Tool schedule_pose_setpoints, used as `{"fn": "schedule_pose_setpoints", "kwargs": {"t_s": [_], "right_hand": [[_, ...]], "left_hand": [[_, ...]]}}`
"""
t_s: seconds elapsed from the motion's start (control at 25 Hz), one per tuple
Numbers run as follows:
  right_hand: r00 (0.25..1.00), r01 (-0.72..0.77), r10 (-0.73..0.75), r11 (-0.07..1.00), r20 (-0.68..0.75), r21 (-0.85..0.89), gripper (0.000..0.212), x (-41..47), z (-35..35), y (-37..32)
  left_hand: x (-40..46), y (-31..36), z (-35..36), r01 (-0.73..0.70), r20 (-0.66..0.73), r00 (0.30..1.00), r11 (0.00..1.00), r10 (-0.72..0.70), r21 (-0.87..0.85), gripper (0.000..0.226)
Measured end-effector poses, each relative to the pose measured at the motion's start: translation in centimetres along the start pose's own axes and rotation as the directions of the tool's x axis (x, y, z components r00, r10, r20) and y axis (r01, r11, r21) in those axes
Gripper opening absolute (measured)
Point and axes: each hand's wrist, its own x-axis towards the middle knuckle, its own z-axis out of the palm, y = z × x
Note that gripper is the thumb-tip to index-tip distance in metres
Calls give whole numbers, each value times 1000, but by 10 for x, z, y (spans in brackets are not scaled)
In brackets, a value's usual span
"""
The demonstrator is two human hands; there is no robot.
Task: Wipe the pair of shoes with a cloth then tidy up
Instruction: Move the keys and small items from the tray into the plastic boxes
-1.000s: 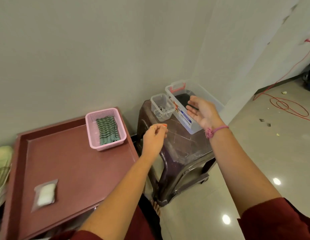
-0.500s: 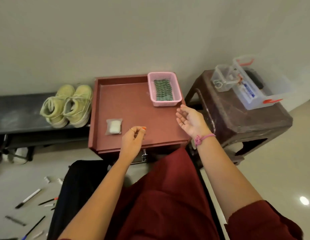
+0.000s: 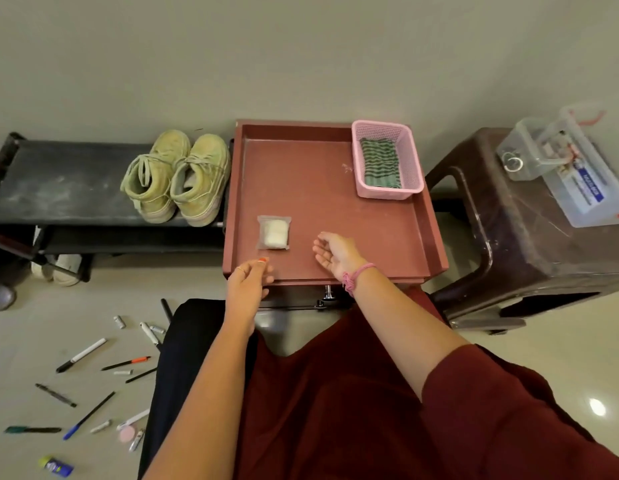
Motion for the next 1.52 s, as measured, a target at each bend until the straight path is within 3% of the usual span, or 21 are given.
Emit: {"fn": "schedule_pose_setpoints", "kwargs": {"t_s": [0.2,0.44,0.56,0.76,0.88,0.96,1.08,1.24,1.36,1.52], "right_hand": [[998,66,-66,967,9,-247,17,28,43,7],[970,221,-242,817,32,-532,46,33,56,4],[970,216,-242,782,34,-585,45,31,55,2],[950,298,-306,832,60,-469,33,43,49,13],[965,255,-239,952,105,-168,18,39,45,14],[969,240,-236,970,77,-48,24,32,36,10],[943,327,-331,941,33,85,29,12,2,-6],[864,501,-501,851,-47,158,18,-26,-61,-37],[822,569,-562,797,-97,201,14,-53,-116,-57],[767,642,-609,736,-202,214,24,-89,-188,-84]], "left_hand": [[19,4,-9,101,-73,990,972,-119,-214,11],[18,4,-5,128,-53,988,959,-146,-254,11],[16,8,-1,109,-41,991,958,-125,-265,12],[25,6,4,113,-32,992,961,-125,-253,12],[27,6,1,114,-53,990,959,-132,-259,11],[30,2,-4,129,-75,985,957,-153,-260,11],[25,-3,-5,120,-89,986,971,-141,-206,10],[13,-7,7,51,-88,994,995,-58,-81,11],[2,-13,31,23,-43,999,1000,-22,10,12],[-15,-11,81,-8,55,998,998,5,65,16]]}}
